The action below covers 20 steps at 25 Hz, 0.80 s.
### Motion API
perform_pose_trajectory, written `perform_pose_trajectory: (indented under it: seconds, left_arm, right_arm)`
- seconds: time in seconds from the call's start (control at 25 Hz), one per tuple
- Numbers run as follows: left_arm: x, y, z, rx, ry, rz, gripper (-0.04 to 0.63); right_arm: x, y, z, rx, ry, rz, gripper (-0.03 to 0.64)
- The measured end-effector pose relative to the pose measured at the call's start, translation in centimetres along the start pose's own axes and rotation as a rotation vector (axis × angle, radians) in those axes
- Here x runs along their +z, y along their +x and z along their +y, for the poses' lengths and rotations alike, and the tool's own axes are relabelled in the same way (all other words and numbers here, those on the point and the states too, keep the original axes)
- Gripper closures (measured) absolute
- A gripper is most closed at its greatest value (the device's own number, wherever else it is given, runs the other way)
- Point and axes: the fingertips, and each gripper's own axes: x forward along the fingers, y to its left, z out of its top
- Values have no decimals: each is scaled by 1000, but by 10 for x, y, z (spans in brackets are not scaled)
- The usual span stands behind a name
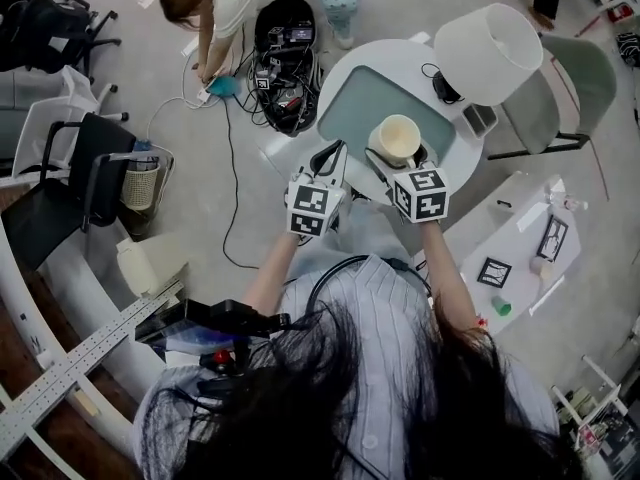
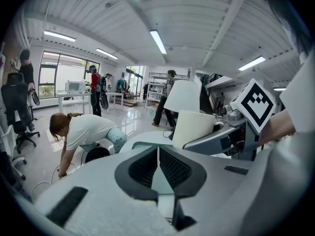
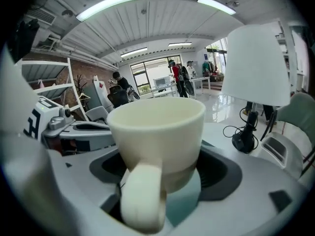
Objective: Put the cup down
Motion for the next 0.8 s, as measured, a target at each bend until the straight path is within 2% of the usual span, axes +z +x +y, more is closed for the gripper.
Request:
perform_pose_trajectory:
  seconds: [0.36, 0.6, 0.8]
  left_arm:
    - [-7, 35, 22, 57, -32, 43, 571]
    - [-12, 49, 38, 104, -62, 70, 571]
    - [-22, 54, 46, 110, -83, 99, 571]
  right_arm:
    - [-10, 69, -33, 62, -79, 99, 216]
    - [-19, 107, -41, 104, -115, 159, 216]
    - [-23, 133, -44, 118, -130, 195, 216]
